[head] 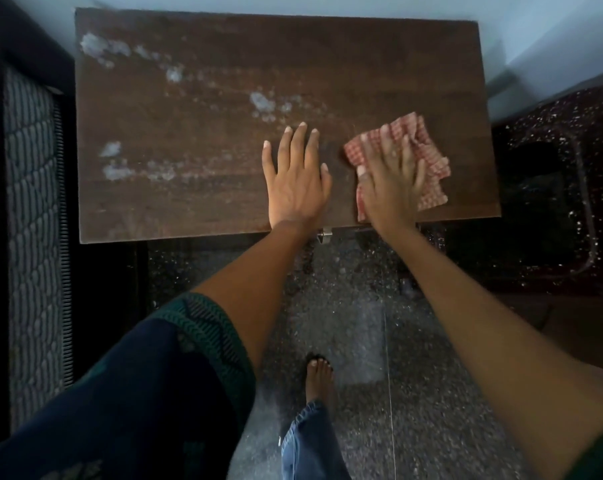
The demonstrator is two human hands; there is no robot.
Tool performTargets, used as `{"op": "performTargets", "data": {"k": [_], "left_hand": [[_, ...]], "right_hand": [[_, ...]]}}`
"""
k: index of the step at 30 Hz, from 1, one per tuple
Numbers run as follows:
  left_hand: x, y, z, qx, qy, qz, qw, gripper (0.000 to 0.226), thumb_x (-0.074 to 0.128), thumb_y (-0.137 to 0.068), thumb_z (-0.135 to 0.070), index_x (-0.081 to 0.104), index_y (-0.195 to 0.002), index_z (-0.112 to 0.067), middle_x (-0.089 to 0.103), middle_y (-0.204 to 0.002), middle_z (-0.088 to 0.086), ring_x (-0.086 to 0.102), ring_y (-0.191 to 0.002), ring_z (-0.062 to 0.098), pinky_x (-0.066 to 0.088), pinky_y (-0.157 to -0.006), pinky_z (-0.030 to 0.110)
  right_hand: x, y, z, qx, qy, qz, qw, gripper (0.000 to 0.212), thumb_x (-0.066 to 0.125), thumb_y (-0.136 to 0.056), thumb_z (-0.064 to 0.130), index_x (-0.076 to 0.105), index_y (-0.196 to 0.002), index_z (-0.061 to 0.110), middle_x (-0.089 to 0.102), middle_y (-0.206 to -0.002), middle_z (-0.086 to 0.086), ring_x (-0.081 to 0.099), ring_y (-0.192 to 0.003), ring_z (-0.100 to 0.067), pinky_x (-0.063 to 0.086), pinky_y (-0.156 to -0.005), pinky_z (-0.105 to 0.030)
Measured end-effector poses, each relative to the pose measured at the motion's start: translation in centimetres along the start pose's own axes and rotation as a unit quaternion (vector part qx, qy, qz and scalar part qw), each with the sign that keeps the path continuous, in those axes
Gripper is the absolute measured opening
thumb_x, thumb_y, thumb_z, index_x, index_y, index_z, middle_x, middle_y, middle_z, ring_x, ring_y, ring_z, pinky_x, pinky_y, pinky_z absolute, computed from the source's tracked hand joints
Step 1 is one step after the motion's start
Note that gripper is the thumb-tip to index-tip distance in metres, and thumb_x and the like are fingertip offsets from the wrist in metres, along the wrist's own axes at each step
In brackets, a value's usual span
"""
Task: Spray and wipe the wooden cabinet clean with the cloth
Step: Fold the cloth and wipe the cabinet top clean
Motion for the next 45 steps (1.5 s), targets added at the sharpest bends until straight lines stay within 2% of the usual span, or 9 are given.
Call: {"op": "performTargets", "data": {"k": [5, 11, 15, 20, 22, 27, 32, 38, 45], "left_hand": [[-2.7, 0.9, 1.8, 0.079, 0.008, -0.047, 0.996, 0.047, 0.039, -0.093, -0.024, 0.046, -0.138, -0.014, 0.048, -0.142, 0.005, 0.038, -0.137, 0.023, 0.008, -0.116, 0.052], [-7.1, -0.1, 12.2, 0.064, -0.033, -0.026, 0.997, 0.037, 0.044, -0.095, -0.019, 0.050, -0.131, -0.016, 0.048, -0.139, 0.007, 0.037, -0.134, 0.025, 0.003, -0.115, 0.053], [-8.7, 0.7, 17.5, 0.057, -0.062, -0.016, 0.996, 0.037, 0.046, -0.094, -0.021, 0.050, -0.130, -0.013, 0.048, -0.137, 0.009, 0.038, -0.132, 0.027, 0.005, -0.115, 0.054], [-8.6, 1.1, 19.4, 0.043, -0.056, 0.041, 0.997, 0.049, 0.047, -0.095, -0.033, 0.040, -0.140, -0.013, 0.034, -0.149, 0.014, 0.033, -0.136, 0.031, 0.007, -0.115, 0.055], [-8.2, 0.7, 19.2, 0.026, -0.055, 0.075, 0.995, 0.053, 0.040, -0.098, -0.040, 0.031, -0.146, -0.018, 0.022, -0.155, 0.013, 0.025, -0.140, 0.033, 0.005, -0.116, 0.054], [-7.7, -0.2, 18.4, -0.004, -0.065, 0.139, 0.988, 0.070, 0.031, -0.092, -0.064, 0.023, -0.148, -0.024, 0.010, -0.157, 0.013, 0.010, -0.143, 0.034, 0.003, -0.115, 0.054], [-8.4, -0.8, 18.0, 0.010, -0.157, 0.286, 0.945, 0.119, 0.038, -0.066, -0.088, -0.007, -0.152, -0.020, -0.014, -0.158, 0.016, -0.007, -0.146, 0.036, -0.001, -0.117, 0.050], [-8.2, -1.2, 17.5, 0.022, -0.208, 0.343, 0.916, 0.144, 0.064, -0.055, -0.082, -0.020, -0.149, -0.013, -0.023, -0.154, 0.023, -0.013, -0.143, 0.043, 0.002, -0.117, 0.052], [-7.8, -1.2, 17.1, 0.013, -0.221, 0.369, 0.903, 0.142, 0.063, -0.058, -0.080, -0.023, -0.147, -0.010, -0.026, -0.152, 0.025, -0.014, -0.143, 0.045, 0.004, -0.117, 0.051]], "right_hand": [[0.2, 4.7, -2.2, -0.041, -0.003, 0.012, 0.999, 0.053, 0.018, -0.096, 0.043, 0.026, -0.146, 0.030, 0.018, -0.157, 0.004, 0.010, -0.145, -0.024, 0.010, -0.113, -0.047], [0.0, 1.4, 1.6, 0.128, -0.038, -0.009, 0.991, 0.048, 0.027, -0.101, 0.036, 0.017, -0.148, 0.036, 0.003, -0.159, 0.006, -0.002, -0.146, -0.024, 0.002, -0.114, -0.051], [1.5, 2.4, 7.2, 0.012, -0.023, -0.001, 1.000, 0.050, 0.030, -0.100, 0.034, 0.016, -0.148, 0.036, 0.006, -0.159, 0.007, 0.001, -0.146, -0.024, 0.001, -0.114, -0.050], [2.6, 7.4, 6.4, -0.084, -0.024, 0.005, 0.996, 0.049, 0.024, -0.097, 0.037, 0.031, -0.145, 0.028, 0.021, -0.156, 0.003, 0.012, -0.145, -0.025, 0.010, -0.114, -0.049], [2.3, 6.9, 4.5, -0.038, -0.033, -0.008, 0.999, 0.049, 0.025, -0.097, 0.039, 0.030, -0.145, 0.030, 0.019, -0.156, 0.003, 0.012, -0.145, -0.024, 0.009, -0.116, -0.050], [1.0, 2.1, 3.7, 0.216, -0.076, -0.035, 0.973, 0.048, 0.029, -0.100, 0.038, 0.020, -0.148, 0.036, 0.003, -0.159, 0.005, -0.001, -0.146, -0.025, 0.001, -0.116, -0.052], [1.9, 1.5, 12.0, 0.063, -0.060, -0.002, 0.996, 0.049, 0.027, -0.100, 0.036, 0.014, -0.147, 0.040, 0.000, -0.159, 0.006, -0.004, -0.146, -0.024, -0.006, -0.114, -0.049], [3.4, 7.1, 10.6, -0.052, -0.053, 0.007, 0.997, 0.049, 0.026, -0.097, 0.036, 0.029, -0.145, 0.030, 0.022, -0.156, 0.004, 0.011, -0.145, -0.023, 0.008, -0.116, -0.049], [0.6, -0.6, 5.8, 0.180, -0.065, 0.009, 0.981, 0.050, 0.026, -0.100, 0.036, 0.015, -0.149, 0.036, 0.000, -0.159, 0.005, -0.004, -0.146, -0.025, -0.002, -0.115, -0.052]]}}
Point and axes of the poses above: each hand's wrist, its own y-axis away from the middle knuckle, its own x-axis out of the palm, z = x × y, the point moved 4 cm from there along -y, towards the middle knuckle
